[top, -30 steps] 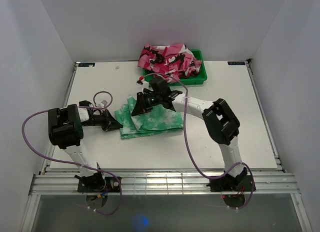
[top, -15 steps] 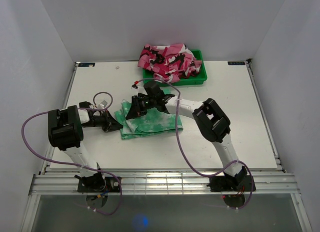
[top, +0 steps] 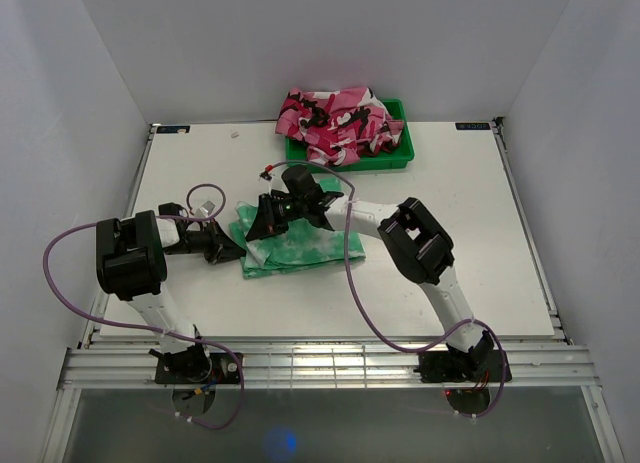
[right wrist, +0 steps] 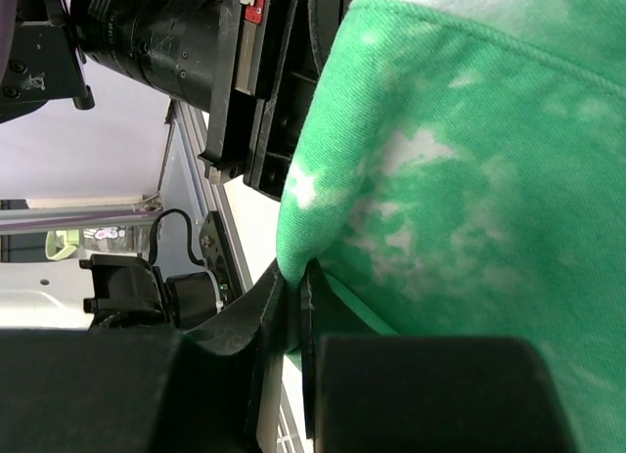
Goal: Fold and stack the trousers
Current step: Fold the trousers
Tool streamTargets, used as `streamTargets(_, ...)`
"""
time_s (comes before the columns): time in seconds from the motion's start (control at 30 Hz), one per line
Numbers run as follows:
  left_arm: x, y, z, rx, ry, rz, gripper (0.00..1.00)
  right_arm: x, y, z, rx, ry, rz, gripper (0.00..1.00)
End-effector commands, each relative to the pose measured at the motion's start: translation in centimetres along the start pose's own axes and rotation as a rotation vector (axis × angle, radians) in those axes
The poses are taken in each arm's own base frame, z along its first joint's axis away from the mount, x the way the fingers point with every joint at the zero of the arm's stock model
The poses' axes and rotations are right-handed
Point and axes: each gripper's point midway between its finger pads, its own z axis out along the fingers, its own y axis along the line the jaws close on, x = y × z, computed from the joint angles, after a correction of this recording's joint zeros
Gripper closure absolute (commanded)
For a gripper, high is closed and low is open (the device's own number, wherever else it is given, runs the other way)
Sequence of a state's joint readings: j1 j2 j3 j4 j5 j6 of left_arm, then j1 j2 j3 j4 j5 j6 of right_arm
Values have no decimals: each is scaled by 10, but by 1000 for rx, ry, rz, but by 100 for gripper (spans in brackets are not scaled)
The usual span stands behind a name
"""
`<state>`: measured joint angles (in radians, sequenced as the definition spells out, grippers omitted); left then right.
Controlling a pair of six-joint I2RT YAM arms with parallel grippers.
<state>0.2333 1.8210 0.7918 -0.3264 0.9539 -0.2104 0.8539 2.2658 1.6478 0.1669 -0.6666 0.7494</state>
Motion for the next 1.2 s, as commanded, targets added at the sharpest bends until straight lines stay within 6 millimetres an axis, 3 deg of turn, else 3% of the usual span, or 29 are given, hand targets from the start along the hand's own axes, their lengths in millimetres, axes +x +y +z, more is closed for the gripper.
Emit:
streamTargets(0.0, 11, 13, 4, -81, 13, 22, 100, -19, 30, 10, -69, -57, -53, 92)
streamTargets(0.27, 11, 13, 2, -93, 5, 29, 100, -10, 10, 19, -45, -46, -12, 92)
streamTargets(0.33, 11, 15, 1, -114, 5, 25, 86, -8, 11, 21, -71, -47, -19, 92)
streamTargets(0.4, 4, 19, -4, -158, -13, 35, 79, -4, 11, 19, -79, -36, -17, 92)
streamTargets(0.47, -7, 20, -14, -193, -35, 40, 61, -3, 14, 17, -97, -34, -31, 88)
streamTargets(0.5, -13, 25, -19, -234, -49, 40, 56, -6, 20, 14, -109, -39, -41, 76)
streamTargets(0.57, -19, 30, -33, -272, -62, 25, 48, -11, 33, 9, -141, -45, -69, 64)
streamTargets(0.7, -47, 28, -68, -318, -156, 46, 35, -36, 87, -16, -243, -90, -206, 26)
streamTargets(0.77, -50, 28, -83, -320, -175, 31, 35, -43, 105, -28, -272, -103, -258, 24)
streamTargets(0.87, -63, 18, -111, -319, -236, 71, 34, -59, 124, -62, -292, -136, -328, 24)
streamTargets(0.9, -65, 14, -118, -314, -251, 88, 34, -71, 131, -83, -289, -169, -386, 22)
streamTargets(0.93, -73, 5, -133, -318, -284, 155, 33, -72, 126, -92, -266, -158, -379, 22)
streamTargets(1.03, -74, -43, -143, -174, -283, 318, 34, -75, 103, -136, -222, -159, -384, 31)
streamTargets(1.07, -72, -66, -145, -114, -297, 372, 34, -63, 86, -143, -208, -126, -352, 33)
streamTargets(1.1, -71, -78, -145, -89, -299, 415, 35, -68, 70, -160, -171, -145, -388, 37)
streamTargets(1.17, -63, -110, -136, -36, -273, 521, 36, -54, 30, -177, -95, -105, -318, 44)
